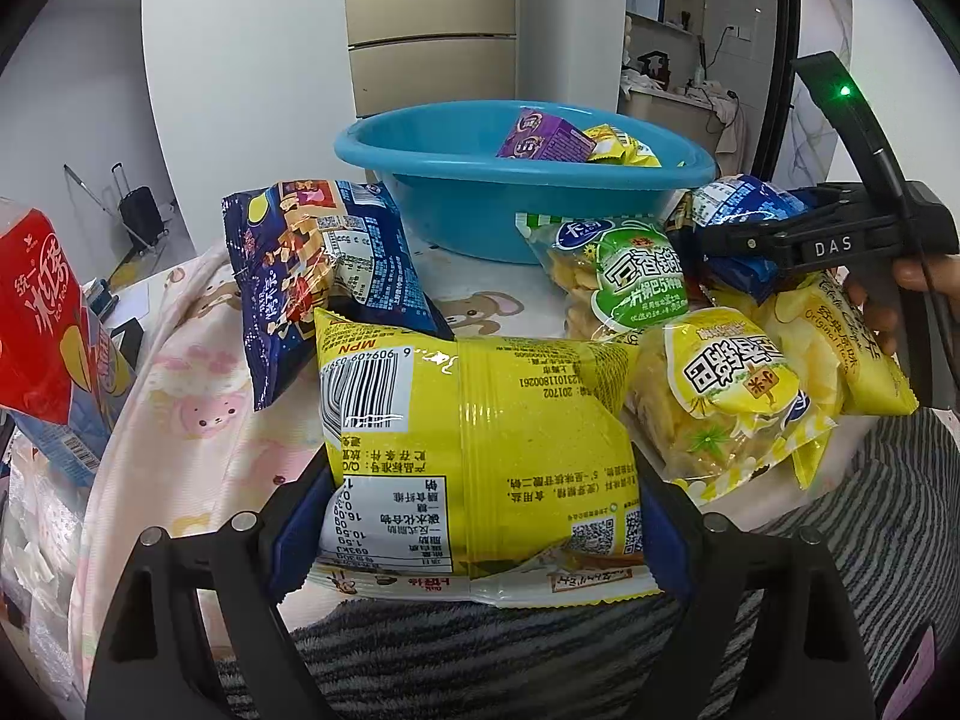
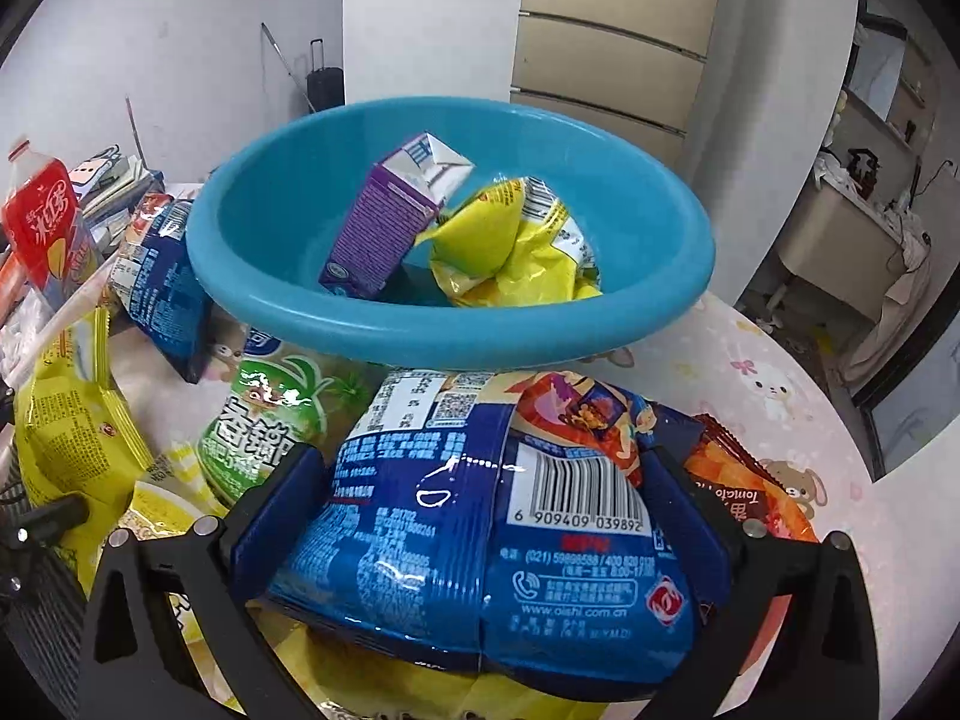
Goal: Organize snacks
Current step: 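Grasp a blue biscuit pack with the right tool while the left tool holds its bag, then carry the yellow bag over the basin with the left tool while the right tool holds the blue pack, then open both tools to drop the packets into the basin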
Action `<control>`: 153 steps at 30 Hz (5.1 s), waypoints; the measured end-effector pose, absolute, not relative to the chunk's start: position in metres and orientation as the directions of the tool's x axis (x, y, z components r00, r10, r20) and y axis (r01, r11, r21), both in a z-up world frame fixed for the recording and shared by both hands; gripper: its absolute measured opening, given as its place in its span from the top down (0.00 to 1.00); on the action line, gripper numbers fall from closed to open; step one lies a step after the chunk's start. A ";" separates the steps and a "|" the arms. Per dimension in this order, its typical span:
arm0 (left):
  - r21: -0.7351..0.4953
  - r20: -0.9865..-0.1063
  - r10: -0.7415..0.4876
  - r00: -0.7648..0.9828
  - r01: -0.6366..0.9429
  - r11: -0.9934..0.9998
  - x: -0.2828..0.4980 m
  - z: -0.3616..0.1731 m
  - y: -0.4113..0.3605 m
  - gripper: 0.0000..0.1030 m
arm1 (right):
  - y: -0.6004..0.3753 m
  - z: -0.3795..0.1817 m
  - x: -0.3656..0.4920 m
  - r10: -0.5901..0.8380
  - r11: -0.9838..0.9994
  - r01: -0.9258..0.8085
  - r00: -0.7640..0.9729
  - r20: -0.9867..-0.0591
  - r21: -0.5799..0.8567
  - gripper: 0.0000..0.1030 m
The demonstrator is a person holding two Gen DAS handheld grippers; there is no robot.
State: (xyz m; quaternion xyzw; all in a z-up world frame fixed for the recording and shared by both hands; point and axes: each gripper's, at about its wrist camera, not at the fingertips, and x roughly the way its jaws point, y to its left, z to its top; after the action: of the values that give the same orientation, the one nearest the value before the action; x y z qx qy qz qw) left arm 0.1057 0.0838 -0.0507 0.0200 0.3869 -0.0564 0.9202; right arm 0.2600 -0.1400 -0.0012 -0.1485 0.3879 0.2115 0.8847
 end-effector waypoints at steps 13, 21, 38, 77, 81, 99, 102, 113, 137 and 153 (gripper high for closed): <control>-0.001 -0.699 -0.075 0.711 0.104 0.995 0.103 -0.047 0.085 0.13 | -0.203 0.011 0.213 0.402 0.854 -0.520 0.625 -0.669 0.027 0.28; -0.039 -0.632 -0.080 0.771 0.071 0.997 0.089 -0.027 0.094 0.13 | -0.224 0.033 0.163 0.517 0.833 -0.547 0.714 -0.472 0.084 0.28; -0.058 -0.437 -0.079 0.896 0.060 0.997 0.086 0.085 0.065 0.13 | -0.238 0.026 0.150 0.539 0.831 -0.550 0.757 -0.369 0.086 0.28; -0.050 -0.357 0.021 0.934 -0.042 0.998 0.365 0.113 0.047 0.14 | -0.242 0.021 0.158 0.433 0.898 -0.435 0.836 -0.337 0.074 0.27; 0.000 -0.411 0.020 0.911 -0.021 1.000 0.382 0.087 0.042 0.14 | -0.238 0.027 0.163 0.450 0.890 -0.445 0.829 -0.331 0.095 0.27; -0.084 -0.389 0.011 0.921 -0.047 0.995 0.360 0.103 0.065 0.14 | -0.143 0.204 0.255 0.419 0.908 -0.419 0.907 0.025 -0.016 0.26; -0.099 -0.384 0.012 0.923 -0.054 0.994 0.358 0.104 0.069 0.14 | -0.128 0.200 0.283 0.497 0.868 -0.497 0.867 -0.041 0.002 0.27; -0.041 -0.452 0.031 0.892 -0.056 0.998 0.376 0.081 0.060 0.14 | -0.136 0.127 0.379 0.496 0.868 -0.473 0.825 -0.270 0.147 0.39; -0.097 -0.502 0.081 0.861 -0.150 0.984 0.405 0.059 0.080 0.00 | -0.156 0.139 0.378 0.561 0.819 -0.485 0.788 -0.252 0.306 0.00; -0.288 -0.363 -0.019 0.932 -0.093 0.953 0.346 0.128 0.107 0.00 | -0.133 0.162 0.344 0.572 0.818 -0.536 0.792 -0.213 0.209 0.00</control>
State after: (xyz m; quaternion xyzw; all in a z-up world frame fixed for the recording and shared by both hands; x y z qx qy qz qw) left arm 0.3459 0.1070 0.1280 -0.1518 0.1841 0.0192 0.9709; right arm 0.3442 -0.1330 0.1619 0.0689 0.1340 0.2934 0.9440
